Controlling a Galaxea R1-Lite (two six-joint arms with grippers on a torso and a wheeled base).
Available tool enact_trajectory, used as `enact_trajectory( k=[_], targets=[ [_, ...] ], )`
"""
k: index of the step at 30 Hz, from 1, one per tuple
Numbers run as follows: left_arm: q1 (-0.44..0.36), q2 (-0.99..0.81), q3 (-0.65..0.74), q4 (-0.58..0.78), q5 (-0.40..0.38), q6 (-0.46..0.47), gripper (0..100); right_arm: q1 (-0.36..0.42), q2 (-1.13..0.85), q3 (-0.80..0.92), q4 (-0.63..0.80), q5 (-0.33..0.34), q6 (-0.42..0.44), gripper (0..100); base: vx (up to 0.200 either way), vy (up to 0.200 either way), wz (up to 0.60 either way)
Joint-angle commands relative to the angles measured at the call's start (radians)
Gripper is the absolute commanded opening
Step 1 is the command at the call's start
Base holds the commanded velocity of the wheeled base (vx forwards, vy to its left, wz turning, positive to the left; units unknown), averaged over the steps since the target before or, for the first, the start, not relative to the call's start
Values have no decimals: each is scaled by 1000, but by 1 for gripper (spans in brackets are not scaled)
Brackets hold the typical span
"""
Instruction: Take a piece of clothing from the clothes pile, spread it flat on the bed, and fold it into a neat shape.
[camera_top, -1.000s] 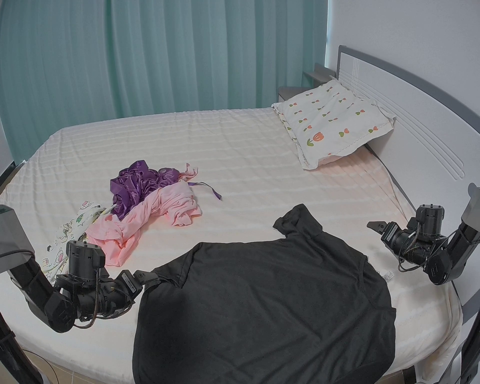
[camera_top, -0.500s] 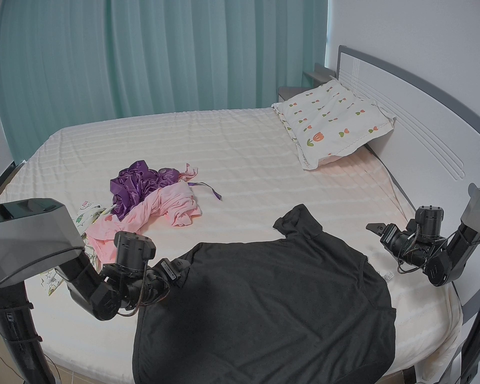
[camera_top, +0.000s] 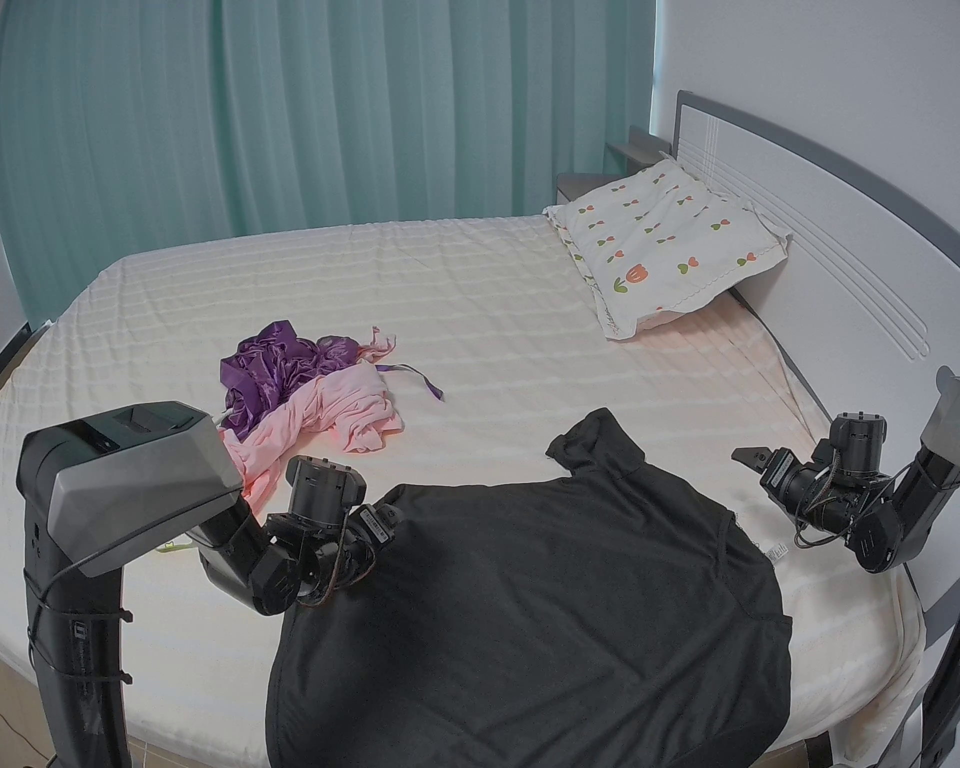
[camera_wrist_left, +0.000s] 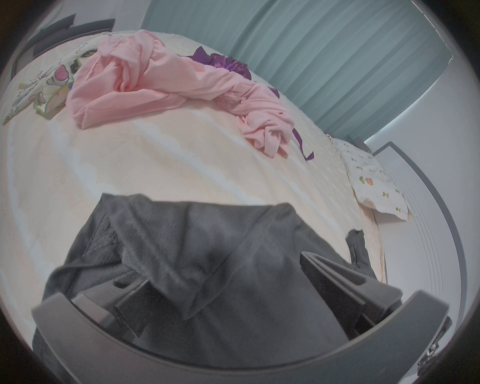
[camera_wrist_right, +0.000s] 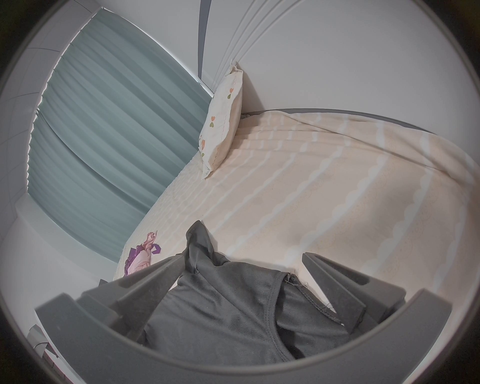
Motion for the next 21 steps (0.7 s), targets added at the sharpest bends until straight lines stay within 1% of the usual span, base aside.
enact_trajectory(
  k=[1, 2, 4, 5, 9, 16, 18, 21],
  targets=[
    [36, 54, -98, -8, 43, -5, 100, -1, 5, -1, 0, -1, 0, 100, 0, 0, 0],
    [47, 56, -121, -8, 57, -10, 100, -1, 6, -1, 0, -1, 0, 100, 0, 0, 0],
    [50, 56, -124, -8, 58, -11, 100, -1, 6, -1, -1, -1, 0, 100, 0, 0, 0],
    [90, 51, -155, -12, 80, -46, 100, -5, 9, -1, 0, -1, -1, 100, 0, 0, 0],
    [139, 34, -144, -4, 71, -54, 100, -7, 12, -1, 0, -1, -3, 100, 0, 0, 0],
    [196, 14, -121, -2, 60, -56, 100, -5, 28, -1, -1, -2, -6, 100, 0, 0, 0],
    [222, -12, -133, -5, 37, -59, 100, -5, 34, -1, -1, -2, -6, 100, 0, 0, 0],
    [250, -20, -184, -7, 35, -72, 100, -5, 34, -1, -1, -2, -6, 100, 0, 0, 0]
  ],
)
